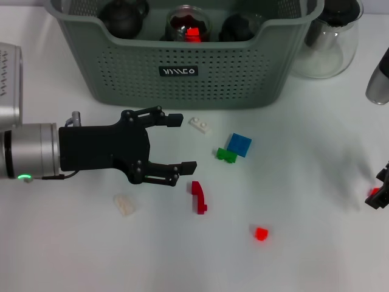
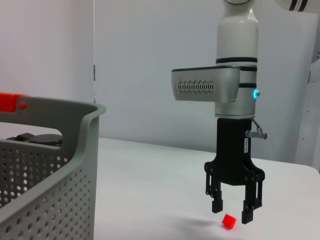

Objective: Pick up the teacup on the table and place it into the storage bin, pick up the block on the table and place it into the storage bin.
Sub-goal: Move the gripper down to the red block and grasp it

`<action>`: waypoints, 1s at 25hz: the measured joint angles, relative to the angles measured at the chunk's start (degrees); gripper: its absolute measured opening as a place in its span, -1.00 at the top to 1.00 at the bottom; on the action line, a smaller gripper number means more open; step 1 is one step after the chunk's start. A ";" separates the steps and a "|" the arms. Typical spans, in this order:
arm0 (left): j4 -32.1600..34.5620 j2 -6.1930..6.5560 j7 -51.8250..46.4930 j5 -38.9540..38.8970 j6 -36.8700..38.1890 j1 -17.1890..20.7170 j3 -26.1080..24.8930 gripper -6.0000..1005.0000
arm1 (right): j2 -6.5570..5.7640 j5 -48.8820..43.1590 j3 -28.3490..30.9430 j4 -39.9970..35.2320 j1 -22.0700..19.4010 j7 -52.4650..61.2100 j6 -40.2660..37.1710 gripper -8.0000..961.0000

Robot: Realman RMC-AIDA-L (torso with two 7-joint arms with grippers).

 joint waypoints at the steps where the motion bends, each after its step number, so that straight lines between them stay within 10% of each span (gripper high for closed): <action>1: 0.00 0.00 0.02 0.01 0.00 0.03 -0.02 -0.77 | 0.00 -0.04 -0.16 0.35 0.00 0.00 0.28 -0.61; 14: -0.58 -0.05 0.09 0.03 -0.40 0.06 0.26 -0.77 | 0.25 -1.00 -0.60 2.18 -0.09 0.00 2.92 -0.40; 25: -0.99 0.00 0.09 0.03 -0.48 0.00 0.21 -0.76 | 0.26 -1.42 -0.81 3.04 -0.16 0.03 3.46 0.24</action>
